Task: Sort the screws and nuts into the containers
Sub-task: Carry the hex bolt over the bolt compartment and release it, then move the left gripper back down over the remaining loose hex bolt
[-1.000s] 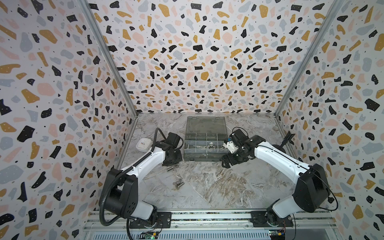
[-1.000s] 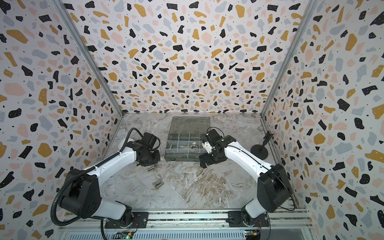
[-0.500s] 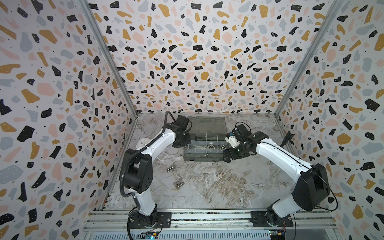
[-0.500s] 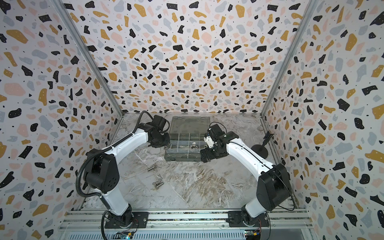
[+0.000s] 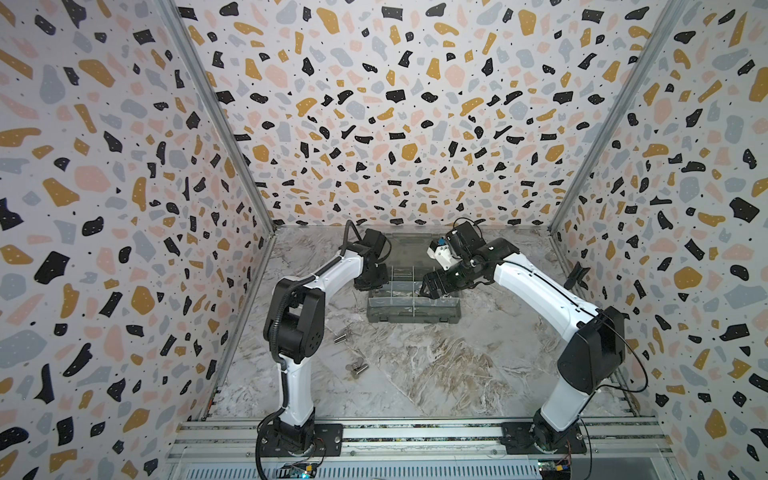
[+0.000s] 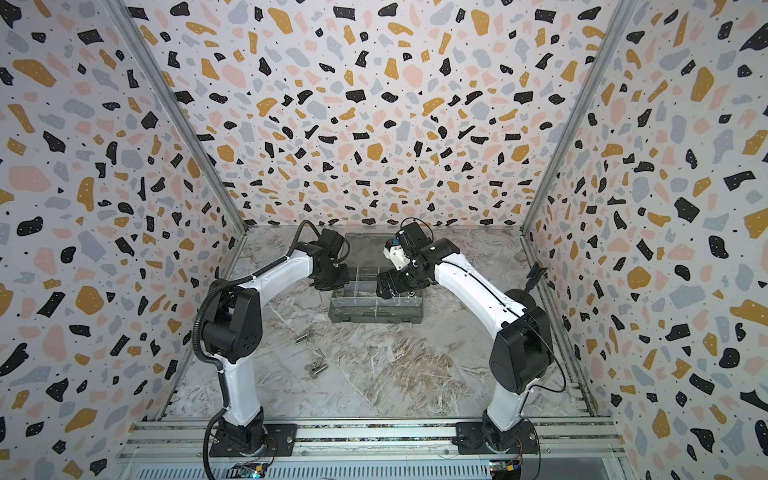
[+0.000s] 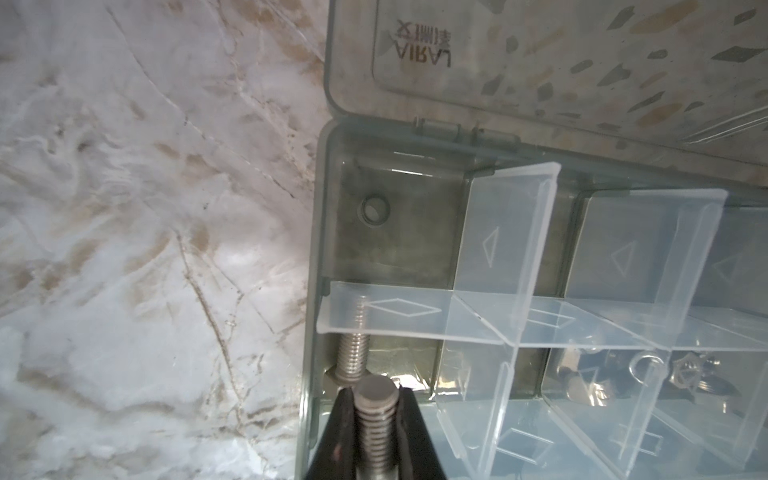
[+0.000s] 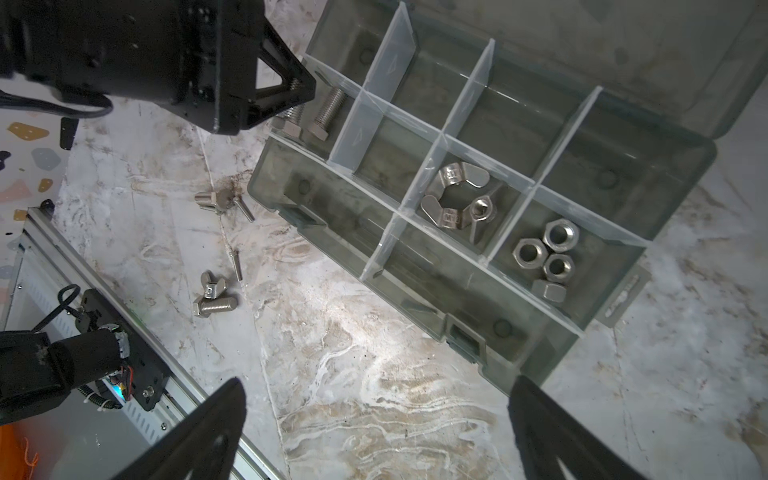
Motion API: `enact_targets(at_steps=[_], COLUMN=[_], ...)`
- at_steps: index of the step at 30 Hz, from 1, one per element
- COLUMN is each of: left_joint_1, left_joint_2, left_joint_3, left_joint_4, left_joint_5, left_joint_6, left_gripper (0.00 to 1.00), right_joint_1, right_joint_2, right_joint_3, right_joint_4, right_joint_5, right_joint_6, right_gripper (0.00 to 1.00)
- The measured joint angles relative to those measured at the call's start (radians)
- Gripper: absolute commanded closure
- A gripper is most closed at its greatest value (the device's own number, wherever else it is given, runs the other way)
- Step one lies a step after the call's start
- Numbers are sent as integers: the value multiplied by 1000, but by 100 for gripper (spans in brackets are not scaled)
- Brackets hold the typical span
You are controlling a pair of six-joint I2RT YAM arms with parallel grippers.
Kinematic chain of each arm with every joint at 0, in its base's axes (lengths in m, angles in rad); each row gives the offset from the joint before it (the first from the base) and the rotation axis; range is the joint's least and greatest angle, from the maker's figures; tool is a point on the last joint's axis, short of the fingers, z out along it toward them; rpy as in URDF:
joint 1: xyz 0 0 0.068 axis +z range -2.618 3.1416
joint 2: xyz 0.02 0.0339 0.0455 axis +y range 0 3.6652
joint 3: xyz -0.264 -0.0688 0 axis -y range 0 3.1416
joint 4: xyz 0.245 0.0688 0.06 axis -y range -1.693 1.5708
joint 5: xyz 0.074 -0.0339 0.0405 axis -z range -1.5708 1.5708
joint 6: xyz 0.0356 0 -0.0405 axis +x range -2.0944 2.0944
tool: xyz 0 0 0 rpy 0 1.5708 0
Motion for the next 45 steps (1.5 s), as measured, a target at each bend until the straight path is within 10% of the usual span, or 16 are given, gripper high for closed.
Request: enact_targets(at_steps=[10, 16, 25, 45], left_joint_1=[0, 0, 0, 0], left_joint_2=[48, 27, -347, -615], left_joint_3=[53, 50, -199, -729], left_joint_4=[16, 14, -1, 11], left_joint_5=[35, 39, -55, -236], left_joint_6=[28, 48, 85, 66], left_gripper=[52, 48, 31, 36], right_joint_1=[6, 5, 5, 105], right_joint_2=[52, 52, 48, -115], right_joint_3=[23, 23, -18, -208], right_joint_4=[-46, -54, -53, -28], right_joint_5=[6, 9, 10, 39], right_joint_6=[-5, -14, -28, -2], right_gripper=[0, 0, 0, 0])
